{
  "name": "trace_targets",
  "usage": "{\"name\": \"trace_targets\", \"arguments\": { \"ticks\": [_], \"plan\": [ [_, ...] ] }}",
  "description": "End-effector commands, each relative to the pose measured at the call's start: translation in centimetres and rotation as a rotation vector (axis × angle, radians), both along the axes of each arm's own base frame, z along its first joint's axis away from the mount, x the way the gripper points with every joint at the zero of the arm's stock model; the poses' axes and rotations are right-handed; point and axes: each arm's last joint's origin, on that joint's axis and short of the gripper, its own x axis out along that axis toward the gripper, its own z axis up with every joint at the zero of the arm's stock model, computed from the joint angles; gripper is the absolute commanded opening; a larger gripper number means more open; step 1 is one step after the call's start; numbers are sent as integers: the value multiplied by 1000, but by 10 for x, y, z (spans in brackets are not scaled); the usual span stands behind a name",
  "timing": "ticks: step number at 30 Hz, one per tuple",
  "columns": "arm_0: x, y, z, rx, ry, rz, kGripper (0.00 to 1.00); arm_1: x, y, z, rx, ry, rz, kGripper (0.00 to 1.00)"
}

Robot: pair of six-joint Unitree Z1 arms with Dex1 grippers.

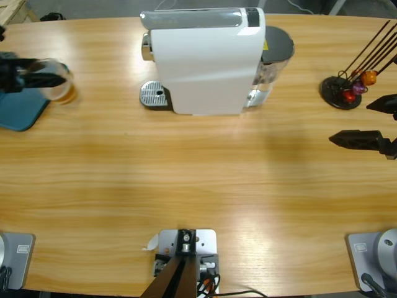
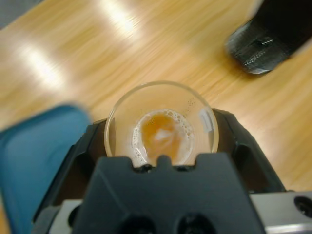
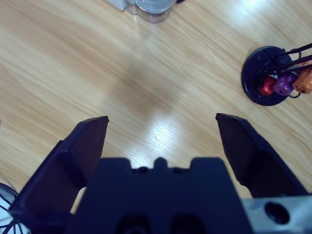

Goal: Pour coffee

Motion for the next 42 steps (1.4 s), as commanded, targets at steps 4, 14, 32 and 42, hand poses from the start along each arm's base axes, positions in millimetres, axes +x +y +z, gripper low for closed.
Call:
{"name": "trace_targets", "arguments": {
  "ticks": [4,14,32,42],
  "plan": [
    [-6,43,-6,142,17,314,0,3,5,-4,-23,37,32,1000],
    [32,62,-34,123,69,373,0,-6,-2,0,0,4,28,1000],
    [56,70,-70,61,186,388,965,-7,-4,0,4,-3,18,1000],
    [32,63,-43,23,111,379,987,-14,-10,2,21,-30,15,1000]
  ]
}}
